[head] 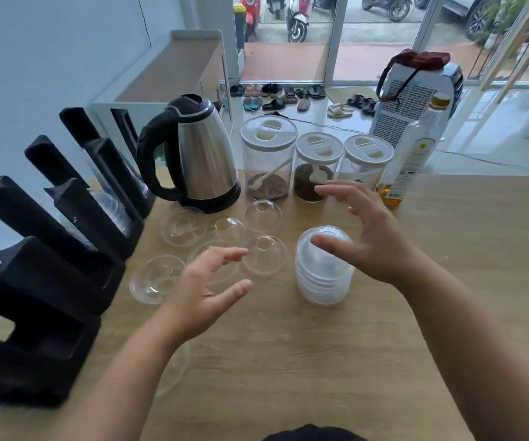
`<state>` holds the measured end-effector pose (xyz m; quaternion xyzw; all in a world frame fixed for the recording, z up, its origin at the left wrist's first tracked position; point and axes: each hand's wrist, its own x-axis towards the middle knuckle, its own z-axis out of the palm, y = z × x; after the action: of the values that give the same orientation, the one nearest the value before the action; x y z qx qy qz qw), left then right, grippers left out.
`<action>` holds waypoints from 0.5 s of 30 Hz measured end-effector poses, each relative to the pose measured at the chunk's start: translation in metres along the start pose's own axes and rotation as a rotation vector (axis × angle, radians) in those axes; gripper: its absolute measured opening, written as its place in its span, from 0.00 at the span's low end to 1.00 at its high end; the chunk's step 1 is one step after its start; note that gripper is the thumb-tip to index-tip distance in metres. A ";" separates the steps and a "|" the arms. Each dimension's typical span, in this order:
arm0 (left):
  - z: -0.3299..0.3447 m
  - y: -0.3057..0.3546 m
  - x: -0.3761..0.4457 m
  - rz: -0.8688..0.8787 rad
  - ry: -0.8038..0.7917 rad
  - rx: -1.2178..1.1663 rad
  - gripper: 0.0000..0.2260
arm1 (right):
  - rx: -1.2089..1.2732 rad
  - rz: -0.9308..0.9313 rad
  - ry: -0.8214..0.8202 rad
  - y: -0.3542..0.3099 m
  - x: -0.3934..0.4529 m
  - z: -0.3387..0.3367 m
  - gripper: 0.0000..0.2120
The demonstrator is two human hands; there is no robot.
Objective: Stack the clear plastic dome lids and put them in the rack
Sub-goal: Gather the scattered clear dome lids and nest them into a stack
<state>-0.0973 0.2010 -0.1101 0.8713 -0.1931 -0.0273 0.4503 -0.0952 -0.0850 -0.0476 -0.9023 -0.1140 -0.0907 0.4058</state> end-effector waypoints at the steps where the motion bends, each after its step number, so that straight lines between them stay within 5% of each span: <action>1: -0.012 -0.007 -0.015 -0.074 -0.032 0.060 0.21 | -0.009 -0.032 -0.007 -0.010 0.006 0.010 0.28; 6: -0.050 -0.034 -0.084 -0.352 -0.137 0.299 0.26 | -0.145 -0.131 -0.195 -0.032 0.031 0.102 0.18; 11: -0.046 -0.054 -0.120 -0.494 -0.071 0.384 0.42 | -0.490 -0.172 -0.464 -0.023 0.034 0.177 0.21; 15: -0.027 -0.067 -0.135 -0.534 0.009 0.324 0.46 | -0.527 -0.149 -0.465 -0.017 0.031 0.197 0.13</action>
<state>-0.1949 0.3050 -0.1647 0.9518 0.0428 -0.1093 0.2832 -0.0563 0.0784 -0.1559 -0.9617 -0.2414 0.0614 0.1144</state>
